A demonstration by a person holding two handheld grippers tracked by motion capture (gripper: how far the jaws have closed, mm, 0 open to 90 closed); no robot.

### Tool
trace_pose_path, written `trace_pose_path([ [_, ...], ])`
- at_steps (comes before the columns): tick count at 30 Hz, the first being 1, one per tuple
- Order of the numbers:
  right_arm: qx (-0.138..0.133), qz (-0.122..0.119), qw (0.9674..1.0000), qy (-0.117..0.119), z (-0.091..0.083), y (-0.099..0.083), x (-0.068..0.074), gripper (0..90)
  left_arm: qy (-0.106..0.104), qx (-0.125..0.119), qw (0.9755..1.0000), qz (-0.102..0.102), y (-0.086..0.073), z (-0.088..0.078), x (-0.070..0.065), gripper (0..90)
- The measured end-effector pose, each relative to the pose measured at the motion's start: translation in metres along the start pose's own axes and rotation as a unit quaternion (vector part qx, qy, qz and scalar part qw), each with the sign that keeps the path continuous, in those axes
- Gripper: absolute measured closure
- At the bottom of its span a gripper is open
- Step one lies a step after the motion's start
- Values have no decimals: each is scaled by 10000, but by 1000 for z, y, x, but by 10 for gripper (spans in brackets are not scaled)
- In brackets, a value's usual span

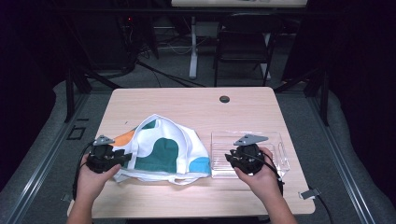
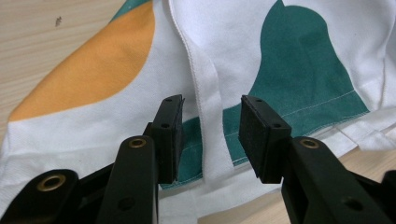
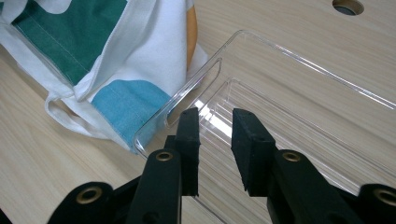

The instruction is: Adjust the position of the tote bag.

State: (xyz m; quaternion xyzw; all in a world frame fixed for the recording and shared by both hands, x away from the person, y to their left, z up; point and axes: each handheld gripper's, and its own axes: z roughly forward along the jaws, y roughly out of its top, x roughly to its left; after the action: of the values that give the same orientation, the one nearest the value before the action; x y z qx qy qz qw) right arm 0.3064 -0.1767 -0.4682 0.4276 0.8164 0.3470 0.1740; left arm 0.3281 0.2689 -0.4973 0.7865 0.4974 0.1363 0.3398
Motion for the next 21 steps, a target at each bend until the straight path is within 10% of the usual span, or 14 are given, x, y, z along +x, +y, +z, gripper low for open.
trace_pose_path([
  [21,-98,6,9998,183,7,7,3,706,-191,222,9995,-123,-8,14,5,545],
])
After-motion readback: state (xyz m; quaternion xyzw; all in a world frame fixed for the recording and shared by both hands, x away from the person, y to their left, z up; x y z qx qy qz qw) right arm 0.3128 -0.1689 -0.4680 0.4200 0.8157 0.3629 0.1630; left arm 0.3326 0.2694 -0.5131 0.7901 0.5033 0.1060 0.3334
